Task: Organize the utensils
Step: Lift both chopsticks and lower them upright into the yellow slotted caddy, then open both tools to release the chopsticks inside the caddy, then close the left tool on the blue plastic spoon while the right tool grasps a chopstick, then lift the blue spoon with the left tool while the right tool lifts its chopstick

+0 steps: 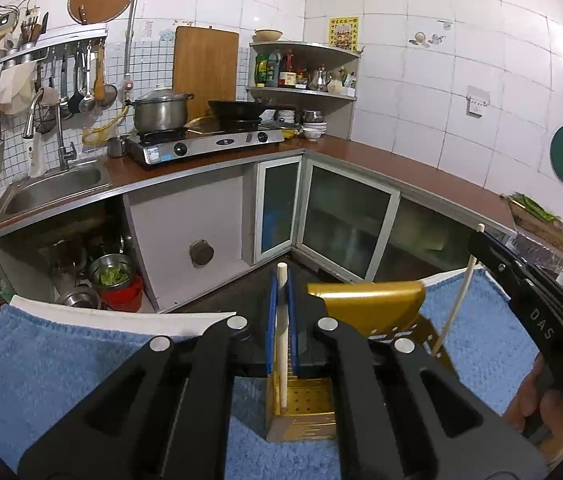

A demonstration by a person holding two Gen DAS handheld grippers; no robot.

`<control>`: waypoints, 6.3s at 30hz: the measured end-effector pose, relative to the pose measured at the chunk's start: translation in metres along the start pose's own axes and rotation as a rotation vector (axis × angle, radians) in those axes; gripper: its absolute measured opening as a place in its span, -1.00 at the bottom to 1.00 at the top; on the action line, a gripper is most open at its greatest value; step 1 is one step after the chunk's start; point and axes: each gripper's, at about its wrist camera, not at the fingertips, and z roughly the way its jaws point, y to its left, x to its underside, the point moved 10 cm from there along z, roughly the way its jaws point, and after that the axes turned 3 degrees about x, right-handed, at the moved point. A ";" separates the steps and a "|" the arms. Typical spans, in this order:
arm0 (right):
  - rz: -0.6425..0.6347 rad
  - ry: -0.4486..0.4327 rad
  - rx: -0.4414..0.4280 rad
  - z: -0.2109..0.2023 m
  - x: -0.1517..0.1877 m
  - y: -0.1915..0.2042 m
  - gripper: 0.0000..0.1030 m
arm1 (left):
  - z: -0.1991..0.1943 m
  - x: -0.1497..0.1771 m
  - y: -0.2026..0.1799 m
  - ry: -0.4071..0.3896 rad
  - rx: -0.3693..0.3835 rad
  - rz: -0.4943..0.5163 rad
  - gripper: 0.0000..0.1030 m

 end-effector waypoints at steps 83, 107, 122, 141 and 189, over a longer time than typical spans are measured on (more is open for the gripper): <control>-0.040 0.612 0.151 -0.094 0.249 -0.019 -0.23 | -0.075 0.250 0.003 0.500 -0.045 -0.114 -0.04; -0.051 0.656 0.160 -0.087 0.246 -0.020 -0.63 | -0.052 0.256 0.003 0.541 -0.041 -0.133 -0.38; 0.012 0.624 0.116 -0.096 0.237 -0.021 -0.87 | -0.064 0.240 0.013 0.486 -0.026 -0.157 -0.39; 0.030 0.511 0.069 -0.115 0.196 -0.023 -0.88 | -0.079 0.208 0.012 0.438 0.025 -0.153 -0.94; 0.046 0.433 0.069 -0.122 0.177 -0.030 -0.88 | -0.090 0.186 -0.005 0.332 0.115 -0.134 -0.94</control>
